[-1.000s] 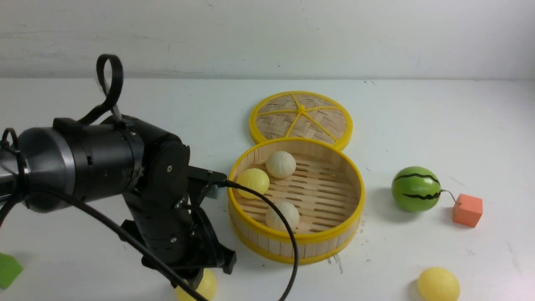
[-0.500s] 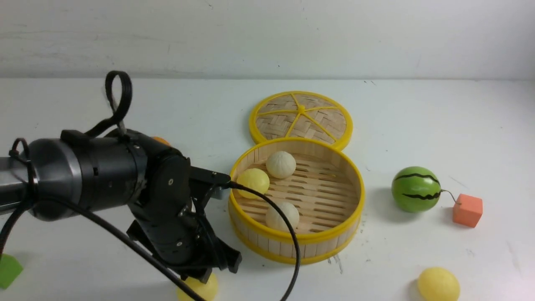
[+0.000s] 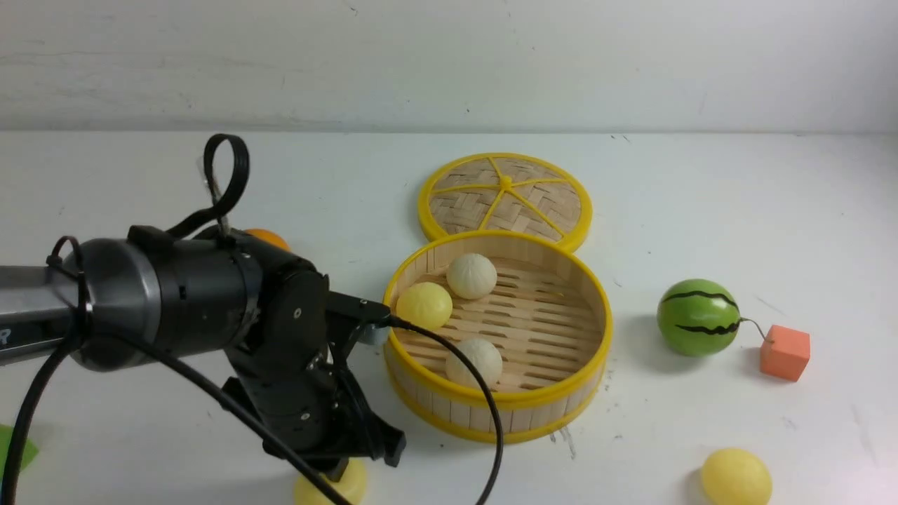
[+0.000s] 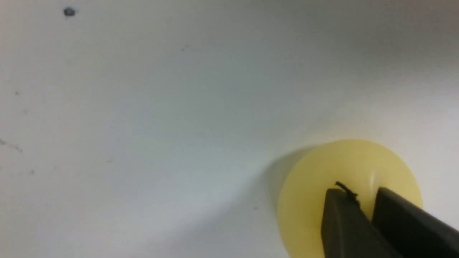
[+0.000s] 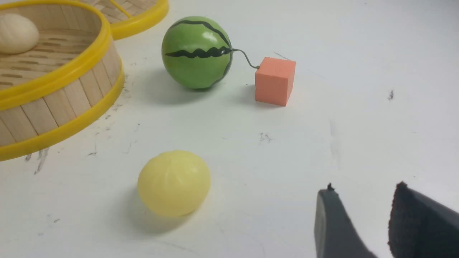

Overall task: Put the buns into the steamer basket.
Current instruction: Use the left arm to grab a steamed stuffed bun, then use the left arm to put the steamed stuffed bun into the steamer

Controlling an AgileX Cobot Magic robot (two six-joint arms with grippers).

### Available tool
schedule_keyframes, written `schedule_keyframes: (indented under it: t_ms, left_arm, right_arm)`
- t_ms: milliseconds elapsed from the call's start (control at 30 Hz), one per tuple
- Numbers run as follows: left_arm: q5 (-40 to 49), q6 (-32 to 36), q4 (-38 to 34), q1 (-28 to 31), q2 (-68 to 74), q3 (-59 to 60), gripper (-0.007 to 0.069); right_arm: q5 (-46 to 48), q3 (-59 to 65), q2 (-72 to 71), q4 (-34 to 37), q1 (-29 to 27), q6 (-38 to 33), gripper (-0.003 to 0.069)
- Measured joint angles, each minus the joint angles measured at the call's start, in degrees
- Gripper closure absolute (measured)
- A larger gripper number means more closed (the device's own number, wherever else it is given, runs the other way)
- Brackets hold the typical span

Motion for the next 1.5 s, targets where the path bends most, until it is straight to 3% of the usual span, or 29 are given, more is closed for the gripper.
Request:
schedule_keyframes:
  t_ms: [100, 300, 500, 700, 1067, 1267, 1367, 1500]
  left_arm:
    - [2.43, 0.00, -0.31, 0.00, -2.12, -0.15, 0.0634]
    - [10.70, 0.38, -2.09, 0.00, -6.15, -7.44, 0.0638]
    - [14.89, 7.25, -4.43, -5.07, -4.20, -26.40, 0.0638]
    - [16.17, 10.14, -5.00, -9.00, 7.71, -40.87, 0.0638]
    - [17.05, 10.13, 6.17, -8.33, 28.66, -58.51, 0.0621]
    - [16.21, 9.73, 5.43, -6.39, 30.87, -59.43, 0.0565]
    - [16.26, 9.67, 4.41, -5.55, 31.31, -59.43, 0.0496]
    - [18.36, 8.80, 2.52, -5.41, 31.31, -60.43, 0.0339]
  right_arm:
    - [0.00, 0.00, 0.00, 0.00, 0.00, 0.00, 0.0418]
    - [0.00, 0.00, 0.00, 0.00, 0.00, 0.00, 0.0418]
    - [0.00, 0.00, 0.00, 0.00, 0.00, 0.00, 0.0418]
    - [0.00, 0.00, 0.00, 0.00, 0.00, 0.00, 0.0418]
    - [0.00, 0.00, 0.00, 0.00, 0.00, 0.00, 0.0418]
    - [0.00, 0.00, 0.00, 0.00, 0.00, 0.00, 0.0418]
    - [0.00, 0.00, 0.00, 0.00, 0.00, 0.00, 0.0418]
    - [0.00, 0.00, 0.00, 0.00, 0.00, 0.00, 0.0418]
